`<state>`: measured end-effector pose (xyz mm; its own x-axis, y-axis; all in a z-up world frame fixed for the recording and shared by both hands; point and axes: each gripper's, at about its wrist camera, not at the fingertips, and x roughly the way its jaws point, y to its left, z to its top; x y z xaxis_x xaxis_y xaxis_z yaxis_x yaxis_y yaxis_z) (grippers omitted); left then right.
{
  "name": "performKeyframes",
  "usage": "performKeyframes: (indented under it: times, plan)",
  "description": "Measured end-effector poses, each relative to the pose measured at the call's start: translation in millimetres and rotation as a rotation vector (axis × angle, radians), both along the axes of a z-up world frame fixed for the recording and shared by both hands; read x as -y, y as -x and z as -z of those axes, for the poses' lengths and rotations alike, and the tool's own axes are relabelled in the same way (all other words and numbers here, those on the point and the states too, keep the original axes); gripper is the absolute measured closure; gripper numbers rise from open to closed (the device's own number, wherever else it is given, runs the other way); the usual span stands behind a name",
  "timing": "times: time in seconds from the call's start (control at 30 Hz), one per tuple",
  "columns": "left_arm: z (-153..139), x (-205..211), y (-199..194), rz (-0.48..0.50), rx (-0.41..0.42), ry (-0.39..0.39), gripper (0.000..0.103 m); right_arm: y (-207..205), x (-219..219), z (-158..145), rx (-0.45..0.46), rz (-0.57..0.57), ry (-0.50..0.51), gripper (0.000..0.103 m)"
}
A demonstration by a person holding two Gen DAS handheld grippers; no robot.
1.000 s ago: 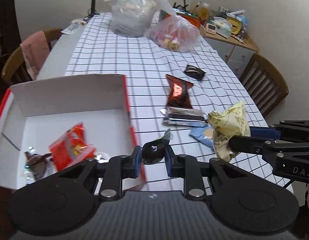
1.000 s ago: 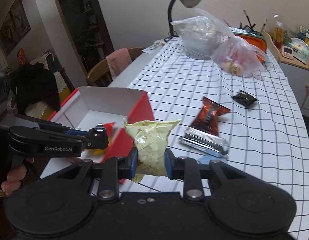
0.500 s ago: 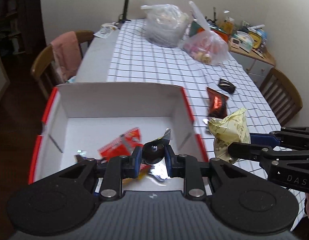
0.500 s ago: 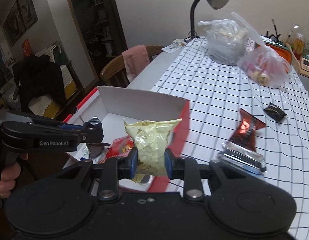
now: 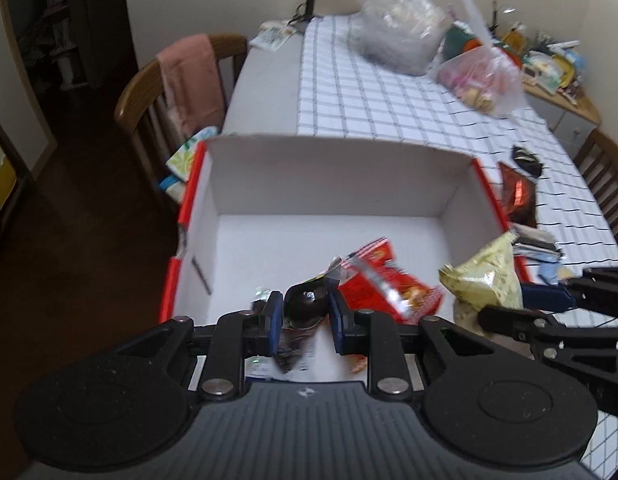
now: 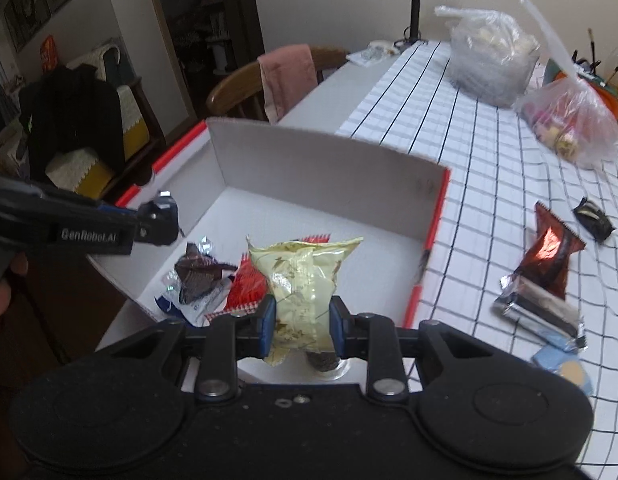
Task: Organize snacks
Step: 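Carry the chocolate and pale yellow bag into the box and open both grippers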
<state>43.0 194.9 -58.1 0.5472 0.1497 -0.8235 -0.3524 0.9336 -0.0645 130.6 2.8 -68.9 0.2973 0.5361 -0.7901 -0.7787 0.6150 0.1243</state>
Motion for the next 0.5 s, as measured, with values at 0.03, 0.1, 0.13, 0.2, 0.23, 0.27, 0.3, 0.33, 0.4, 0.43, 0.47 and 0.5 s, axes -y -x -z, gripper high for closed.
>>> performKeyframes:
  times: [0.03, 0.1, 0.13, 0.2, 0.23, 0.27, 0.3, 0.33, 0.4, 0.43, 0.47, 0.5]
  plan:
    - [2.9, -2.7, -1.2, -0.002, -0.008, -0.004, 0.079, 1.2, -2.5, 2.9, 0.0, -0.004, 0.007, 0.076]
    - [8.5, -7.9, -3.4, -0.008, -0.023, -0.011, 0.079, 3.0, -6.4, 8.1, -0.001, -0.011, 0.018, 0.076]
    - [11.4, -9.4, -4.9, -0.007, -0.03, -0.014, 0.079, 4.4, -8.8, 10.6, -0.002, -0.012, 0.023, 0.076]
    - [16.1, -10.7, -7.1, -0.004, -0.042, -0.023, 0.079, 5.3, -11.7, 14.8, -0.005, -0.013, 0.033, 0.076]
    - [18.3, -10.9, -8.5, 0.0, -0.048, -0.028, 0.079, 5.8, -12.8, 16.1, -0.005, -0.014, 0.036, 0.076]
    - [20.4, -10.8, -9.8, 0.004, -0.054, -0.029, 0.079, 6.0, -13.7, 17.1, -0.007, -0.016, 0.038, 0.076]
    - [22.5, -10.2, -11.3, 0.007, -0.06, -0.03, 0.079, 6.3, -14.0, 17.6, -0.008, -0.016, 0.038, 0.076]
    - [24.5, -9.7, -12.3, 0.011, -0.066, -0.031, 0.079, 6.6, -14.5, 18.2, -0.008, -0.017, 0.039, 0.076]
    - [29.0, -8.1, -15.1, 0.017, -0.081, -0.032, 0.079, 6.8, -14.9, 19.6, -0.012, -0.019, 0.04, 0.076]
    - [31.1, -7.6, -15.8, 0.018, -0.089, -0.033, 0.079, 6.2, -14.9, 20.5, -0.015, -0.019, 0.041, 0.075]
    - [32.9, -7.0, -17.9, 0.017, -0.097, -0.033, 0.079, 6.2, -14.9, 21.4, -0.015, -0.017, 0.043, 0.074]
    - [34.4, -6.7, -18.5, 0.017, -0.102, -0.034, 0.079, 6.3, -15.3, 22.4, -0.017, -0.016, 0.045, 0.074]
